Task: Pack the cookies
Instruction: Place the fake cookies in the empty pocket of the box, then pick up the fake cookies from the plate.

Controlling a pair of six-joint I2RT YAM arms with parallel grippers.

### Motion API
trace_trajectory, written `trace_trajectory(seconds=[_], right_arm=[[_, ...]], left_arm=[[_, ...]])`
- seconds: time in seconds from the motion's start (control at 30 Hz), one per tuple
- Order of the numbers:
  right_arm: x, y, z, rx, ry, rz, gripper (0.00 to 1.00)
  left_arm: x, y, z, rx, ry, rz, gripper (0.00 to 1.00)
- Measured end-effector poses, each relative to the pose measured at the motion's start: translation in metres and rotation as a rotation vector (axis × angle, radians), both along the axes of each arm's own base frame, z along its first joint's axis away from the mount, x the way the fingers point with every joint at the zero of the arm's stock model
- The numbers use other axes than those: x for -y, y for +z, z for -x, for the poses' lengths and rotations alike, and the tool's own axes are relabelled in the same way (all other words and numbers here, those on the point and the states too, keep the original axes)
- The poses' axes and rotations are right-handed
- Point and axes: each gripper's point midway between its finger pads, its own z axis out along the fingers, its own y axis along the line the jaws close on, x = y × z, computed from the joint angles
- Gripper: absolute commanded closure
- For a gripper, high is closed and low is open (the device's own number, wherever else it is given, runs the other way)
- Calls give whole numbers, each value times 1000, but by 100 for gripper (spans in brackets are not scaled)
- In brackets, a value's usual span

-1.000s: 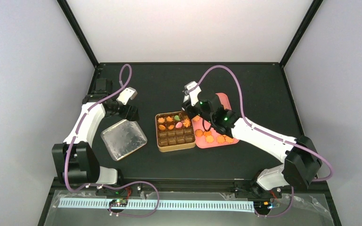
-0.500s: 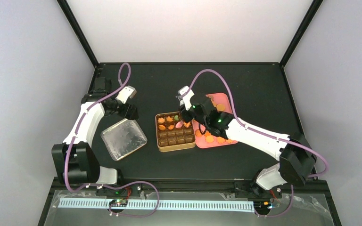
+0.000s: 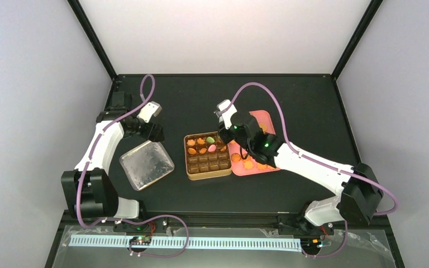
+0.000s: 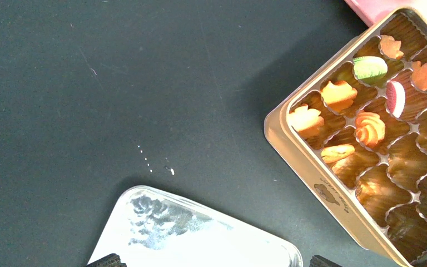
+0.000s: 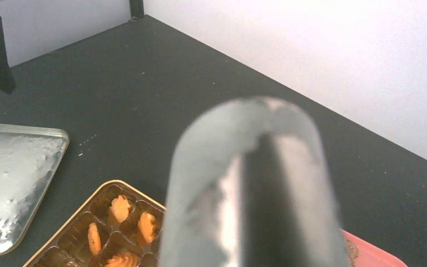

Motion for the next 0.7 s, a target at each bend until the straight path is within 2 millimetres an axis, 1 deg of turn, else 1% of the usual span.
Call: trace_trajectory(seconds=[0.3,0.4,0.57,0.7], right_arm=[[6,-5,2,-8,-13,18,68],[10,-3,3,-4,-26,19,68],[30,1,10,9,-63,6,67],[51,-5,18,5,-101,-1,67]], left_arm=[[0,0,0,0,0,0,11],[0,0,0,0,0,0,12],[0,0,0,0,-1,0,12],[1,0,0,1,-7,5,12]])
